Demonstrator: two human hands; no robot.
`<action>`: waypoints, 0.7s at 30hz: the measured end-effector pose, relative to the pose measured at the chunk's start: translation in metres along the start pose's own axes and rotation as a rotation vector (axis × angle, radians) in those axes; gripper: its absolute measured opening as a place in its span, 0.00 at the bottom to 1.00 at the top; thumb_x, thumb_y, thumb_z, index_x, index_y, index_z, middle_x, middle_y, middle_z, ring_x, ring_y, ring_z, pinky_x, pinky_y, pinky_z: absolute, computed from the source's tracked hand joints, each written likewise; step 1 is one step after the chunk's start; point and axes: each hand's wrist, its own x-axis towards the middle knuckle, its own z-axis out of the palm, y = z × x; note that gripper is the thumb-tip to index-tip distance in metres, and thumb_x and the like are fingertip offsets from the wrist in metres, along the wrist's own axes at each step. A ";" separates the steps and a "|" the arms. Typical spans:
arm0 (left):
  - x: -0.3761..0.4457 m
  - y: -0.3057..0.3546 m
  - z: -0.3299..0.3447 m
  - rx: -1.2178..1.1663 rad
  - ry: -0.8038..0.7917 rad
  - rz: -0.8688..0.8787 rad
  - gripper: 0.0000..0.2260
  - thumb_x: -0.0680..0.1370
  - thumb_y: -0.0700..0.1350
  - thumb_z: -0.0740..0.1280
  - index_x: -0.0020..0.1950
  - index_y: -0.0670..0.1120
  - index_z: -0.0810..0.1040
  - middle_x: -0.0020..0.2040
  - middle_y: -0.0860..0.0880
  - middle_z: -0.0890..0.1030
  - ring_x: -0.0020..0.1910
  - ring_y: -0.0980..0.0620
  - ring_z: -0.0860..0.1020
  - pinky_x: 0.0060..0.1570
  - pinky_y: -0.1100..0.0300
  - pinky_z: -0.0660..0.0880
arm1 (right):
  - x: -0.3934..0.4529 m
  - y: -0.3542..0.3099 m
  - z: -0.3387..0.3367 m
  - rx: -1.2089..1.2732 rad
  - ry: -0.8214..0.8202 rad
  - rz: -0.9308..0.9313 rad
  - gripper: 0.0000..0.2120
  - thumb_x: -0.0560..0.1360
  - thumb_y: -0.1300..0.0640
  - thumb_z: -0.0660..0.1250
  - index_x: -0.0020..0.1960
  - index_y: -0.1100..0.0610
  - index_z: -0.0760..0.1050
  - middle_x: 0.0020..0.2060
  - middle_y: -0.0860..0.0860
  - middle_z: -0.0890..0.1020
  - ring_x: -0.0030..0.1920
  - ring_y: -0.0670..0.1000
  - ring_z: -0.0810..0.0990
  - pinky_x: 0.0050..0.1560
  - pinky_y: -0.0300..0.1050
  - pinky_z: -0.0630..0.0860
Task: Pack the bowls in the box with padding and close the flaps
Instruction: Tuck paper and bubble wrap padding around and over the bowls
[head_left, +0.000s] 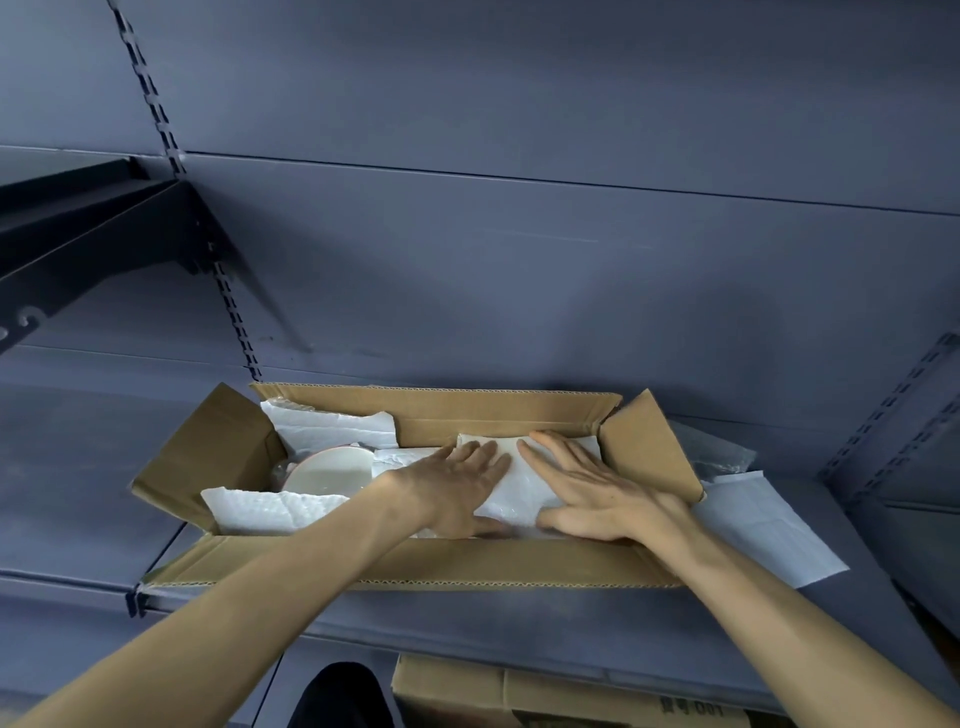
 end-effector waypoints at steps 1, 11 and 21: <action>0.002 0.000 0.001 -0.004 0.007 0.003 0.41 0.81 0.67 0.52 0.82 0.45 0.39 0.83 0.44 0.39 0.82 0.46 0.39 0.80 0.48 0.42 | 0.000 0.000 -0.001 -0.033 -0.007 0.002 0.46 0.75 0.46 0.62 0.83 0.46 0.36 0.81 0.43 0.36 0.81 0.47 0.34 0.81 0.51 0.45; 0.020 0.005 0.017 -0.090 0.040 -0.043 0.31 0.83 0.64 0.39 0.80 0.52 0.30 0.80 0.52 0.31 0.78 0.52 0.29 0.79 0.47 0.36 | -0.006 -0.002 -0.013 -0.269 0.198 0.015 0.31 0.77 0.71 0.58 0.77 0.51 0.64 0.69 0.55 0.65 0.73 0.58 0.64 0.66 0.52 0.68; 0.030 0.001 0.028 -0.109 -0.021 -0.047 0.30 0.82 0.66 0.39 0.77 0.58 0.27 0.79 0.52 0.28 0.77 0.52 0.27 0.78 0.46 0.33 | -0.004 0.000 0.003 -0.172 0.135 0.007 0.20 0.83 0.59 0.61 0.74 0.51 0.70 0.61 0.53 0.69 0.65 0.56 0.70 0.60 0.55 0.73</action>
